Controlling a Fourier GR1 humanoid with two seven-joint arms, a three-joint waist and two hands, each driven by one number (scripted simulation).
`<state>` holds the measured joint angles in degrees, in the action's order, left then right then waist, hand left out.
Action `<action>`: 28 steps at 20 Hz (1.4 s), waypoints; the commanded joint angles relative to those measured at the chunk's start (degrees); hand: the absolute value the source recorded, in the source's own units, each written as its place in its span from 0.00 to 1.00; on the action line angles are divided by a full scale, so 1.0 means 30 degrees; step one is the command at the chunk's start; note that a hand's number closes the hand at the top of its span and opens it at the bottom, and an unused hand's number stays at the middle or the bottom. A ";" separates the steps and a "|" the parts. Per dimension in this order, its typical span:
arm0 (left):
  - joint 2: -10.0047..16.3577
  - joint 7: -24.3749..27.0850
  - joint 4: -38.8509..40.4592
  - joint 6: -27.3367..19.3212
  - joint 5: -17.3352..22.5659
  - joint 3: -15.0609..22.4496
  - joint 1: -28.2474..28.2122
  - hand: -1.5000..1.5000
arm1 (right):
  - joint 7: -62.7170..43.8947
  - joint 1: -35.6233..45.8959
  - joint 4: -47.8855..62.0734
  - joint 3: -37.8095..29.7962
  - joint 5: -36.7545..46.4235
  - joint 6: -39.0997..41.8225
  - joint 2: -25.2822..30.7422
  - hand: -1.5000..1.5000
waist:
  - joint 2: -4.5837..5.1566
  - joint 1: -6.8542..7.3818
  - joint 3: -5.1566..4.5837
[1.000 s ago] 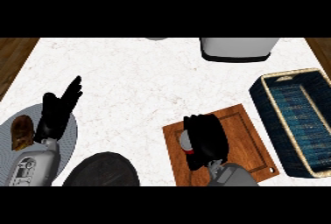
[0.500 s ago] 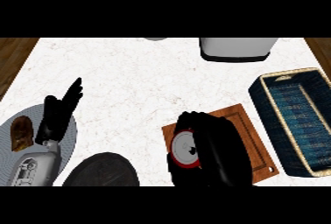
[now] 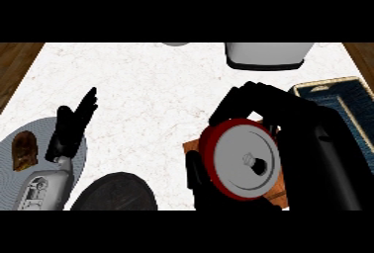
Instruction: Pick the can from the cutting board and place it in the basket
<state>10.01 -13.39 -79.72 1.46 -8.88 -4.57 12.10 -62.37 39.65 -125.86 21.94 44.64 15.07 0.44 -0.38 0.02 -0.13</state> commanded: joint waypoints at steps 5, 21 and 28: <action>-0.0070 0.0186 0.0041 -0.0224 -0.0040 -0.0161 -0.0021 0.50 | -0.4834 0.6744 0.1544 -0.4733 -0.1706 0.3224 -0.0059 1.00 | -0.0079 -0.0195 -0.0008; 0.0690 -0.0142 -0.0936 0.0583 0.0673 -0.0739 -0.0544 0.50 | 0.0355 0.6923 0.8157 -0.9519 -0.2713 0.9333 0.9191 1.00 | -0.0089 -0.0366 0.0030; 0.0164 -0.0110 -0.1246 0.0247 0.0180 -0.0162 -0.0799 0.50 | 0.4757 0.4161 0.9235 -1.2490 -0.3331 0.9829 1.2773 1.00 | 0.0061 -0.0175 0.0050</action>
<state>10.79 -13.37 -81.74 2.25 -7.96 -5.72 10.47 -49.53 55.39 -99.30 -10.43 37.18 40.35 33.87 -0.27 -0.85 -0.02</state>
